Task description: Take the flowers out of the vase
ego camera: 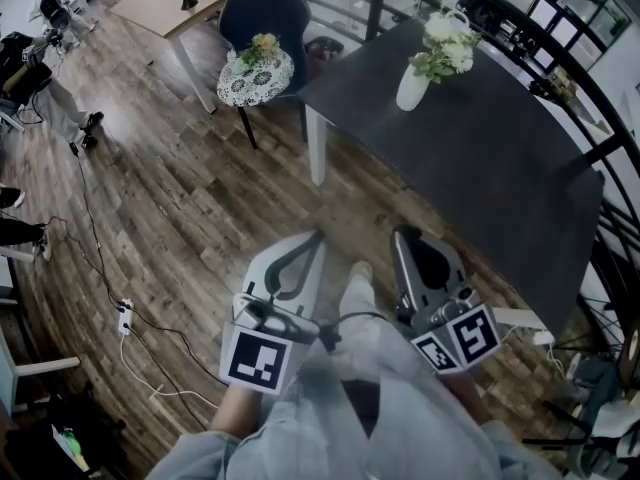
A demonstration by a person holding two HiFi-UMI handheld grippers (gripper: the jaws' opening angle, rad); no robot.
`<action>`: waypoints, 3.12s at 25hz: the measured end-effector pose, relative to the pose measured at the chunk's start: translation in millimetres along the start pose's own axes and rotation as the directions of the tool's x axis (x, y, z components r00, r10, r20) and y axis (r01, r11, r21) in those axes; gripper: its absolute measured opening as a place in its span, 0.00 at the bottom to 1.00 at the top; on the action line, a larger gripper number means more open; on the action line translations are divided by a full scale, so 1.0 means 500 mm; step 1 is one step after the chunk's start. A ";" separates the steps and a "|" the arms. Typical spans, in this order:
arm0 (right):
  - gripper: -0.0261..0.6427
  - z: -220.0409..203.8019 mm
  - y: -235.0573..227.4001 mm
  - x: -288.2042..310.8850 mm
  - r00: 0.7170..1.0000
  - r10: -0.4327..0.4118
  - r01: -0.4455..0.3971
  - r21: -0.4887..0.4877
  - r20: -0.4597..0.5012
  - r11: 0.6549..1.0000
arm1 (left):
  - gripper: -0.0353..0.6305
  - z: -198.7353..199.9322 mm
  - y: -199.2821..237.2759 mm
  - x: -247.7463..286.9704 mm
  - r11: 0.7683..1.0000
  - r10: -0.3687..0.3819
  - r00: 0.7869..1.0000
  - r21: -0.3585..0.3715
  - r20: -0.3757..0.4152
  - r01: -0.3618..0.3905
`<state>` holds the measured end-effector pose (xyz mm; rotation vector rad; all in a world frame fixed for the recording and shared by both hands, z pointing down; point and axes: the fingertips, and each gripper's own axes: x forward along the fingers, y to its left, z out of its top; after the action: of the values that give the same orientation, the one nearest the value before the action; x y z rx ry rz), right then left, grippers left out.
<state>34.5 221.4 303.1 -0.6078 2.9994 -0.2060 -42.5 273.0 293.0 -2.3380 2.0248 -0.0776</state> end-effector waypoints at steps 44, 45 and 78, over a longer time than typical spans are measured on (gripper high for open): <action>0.04 0.026 -0.582 0.170 0.994 -0.109 0.109 0.026 -0.004 0.994 | 0.05 -0.008 0.063 0.619 0.997 -0.057 0.997 0.050 -0.046 0.059; 0.04 0.026 -0.591 0.174 0.993 -0.119 0.119 0.025 -0.003 0.993 | 0.05 -0.007 0.066 0.630 0.996 -0.067 0.997 0.052 -0.042 0.069; 0.34 -0.104 -0.770 0.327 0.858 -0.491 0.500 0.030 -0.151 0.865 | 0.05 -0.045 0.220 0.831 0.938 -0.347 0.936 0.002 -0.065 0.347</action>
<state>26.2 -188.0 403.1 -1.4089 2.8764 -0.3908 -93.4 -153.8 310.6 -2.6889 1.6021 -0.1792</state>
